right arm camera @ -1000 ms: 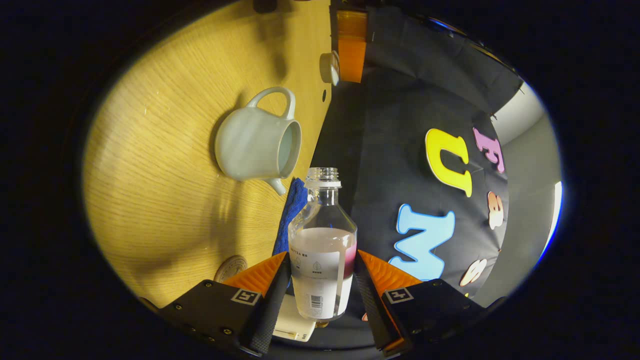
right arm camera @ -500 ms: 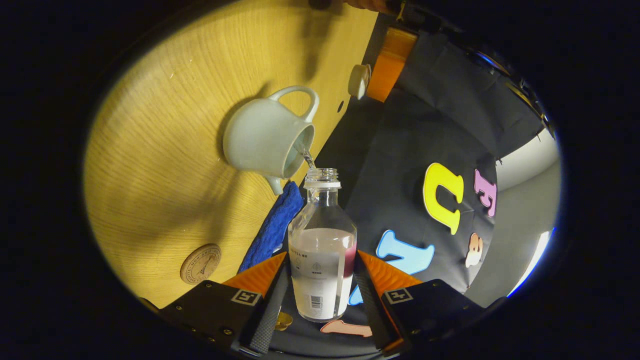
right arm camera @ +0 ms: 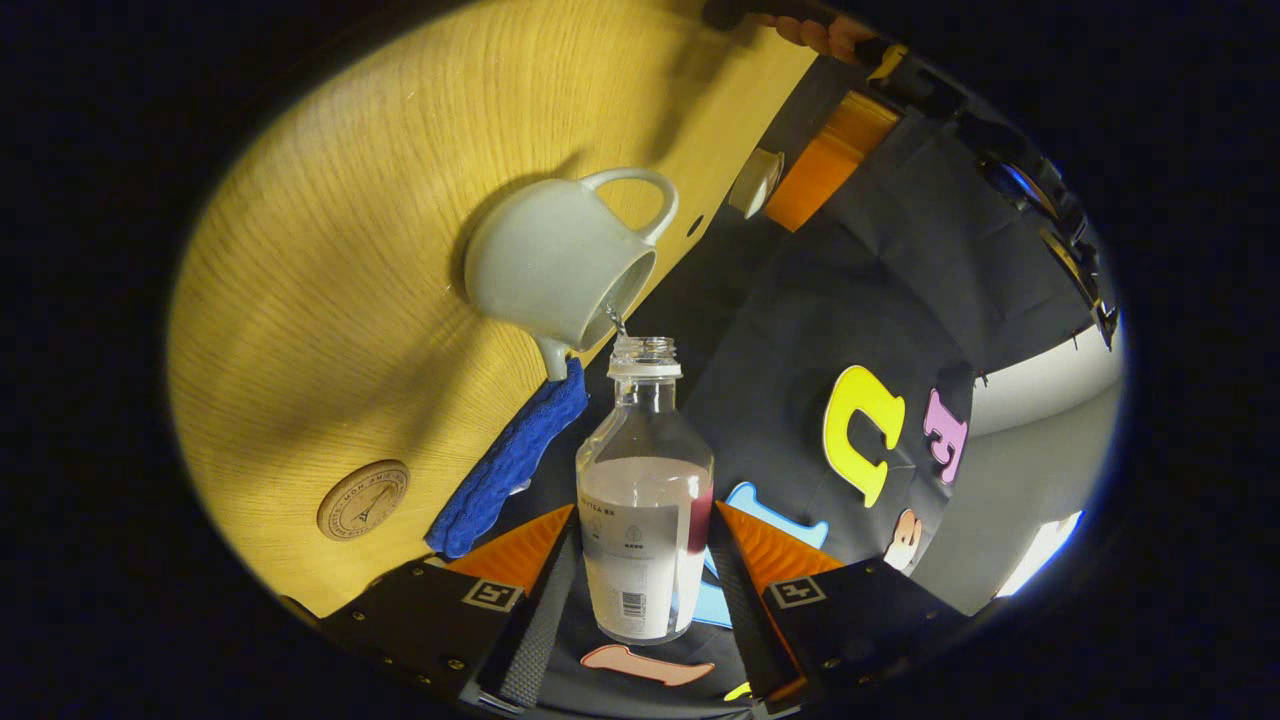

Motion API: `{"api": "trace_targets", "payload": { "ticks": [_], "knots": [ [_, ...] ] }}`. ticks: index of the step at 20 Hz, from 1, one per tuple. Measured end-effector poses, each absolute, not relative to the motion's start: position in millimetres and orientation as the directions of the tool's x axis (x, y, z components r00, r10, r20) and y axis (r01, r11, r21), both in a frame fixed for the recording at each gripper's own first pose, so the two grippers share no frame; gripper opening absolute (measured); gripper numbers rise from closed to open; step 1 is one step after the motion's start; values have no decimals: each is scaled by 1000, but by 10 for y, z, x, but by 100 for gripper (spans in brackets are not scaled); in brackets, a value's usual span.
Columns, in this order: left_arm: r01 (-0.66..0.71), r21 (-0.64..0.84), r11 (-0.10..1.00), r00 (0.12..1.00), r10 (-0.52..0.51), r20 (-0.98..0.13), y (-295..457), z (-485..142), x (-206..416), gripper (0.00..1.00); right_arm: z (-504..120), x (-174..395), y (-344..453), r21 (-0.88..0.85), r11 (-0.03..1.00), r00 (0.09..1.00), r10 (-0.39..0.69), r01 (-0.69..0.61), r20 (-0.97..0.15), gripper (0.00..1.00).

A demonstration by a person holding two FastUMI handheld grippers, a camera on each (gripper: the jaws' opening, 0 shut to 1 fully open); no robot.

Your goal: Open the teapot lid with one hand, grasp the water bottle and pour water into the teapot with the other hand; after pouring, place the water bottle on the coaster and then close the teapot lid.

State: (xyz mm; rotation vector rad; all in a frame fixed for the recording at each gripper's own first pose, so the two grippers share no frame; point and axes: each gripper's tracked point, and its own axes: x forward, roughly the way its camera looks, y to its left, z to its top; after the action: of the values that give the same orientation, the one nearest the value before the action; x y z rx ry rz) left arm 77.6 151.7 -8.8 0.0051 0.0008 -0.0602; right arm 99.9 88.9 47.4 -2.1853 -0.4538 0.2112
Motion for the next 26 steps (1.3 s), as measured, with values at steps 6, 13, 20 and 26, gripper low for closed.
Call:
{"api": "trace_targets", "payload": {
  "ticks": [6,13,20,26],
  "knots": [
    [60,5,998,998,-60,-2,1519,-90,771,15,495,978,921,-784,-561,912,410,267,17,74],
    [59,5,998,998,-59,-2,1525,-95,772,13,511,977,959,-758,-580,902,432,298,24,74],
    [59,5,998,998,-59,-2,1523,-94,778,13,553,981,981,-749,-579,896,442,320,41,74],
    [57,4,998,998,-57,-1,1531,-91,770,13,437,1036,815,-847,-498,932,363,185,-9,75]
  ]
}}
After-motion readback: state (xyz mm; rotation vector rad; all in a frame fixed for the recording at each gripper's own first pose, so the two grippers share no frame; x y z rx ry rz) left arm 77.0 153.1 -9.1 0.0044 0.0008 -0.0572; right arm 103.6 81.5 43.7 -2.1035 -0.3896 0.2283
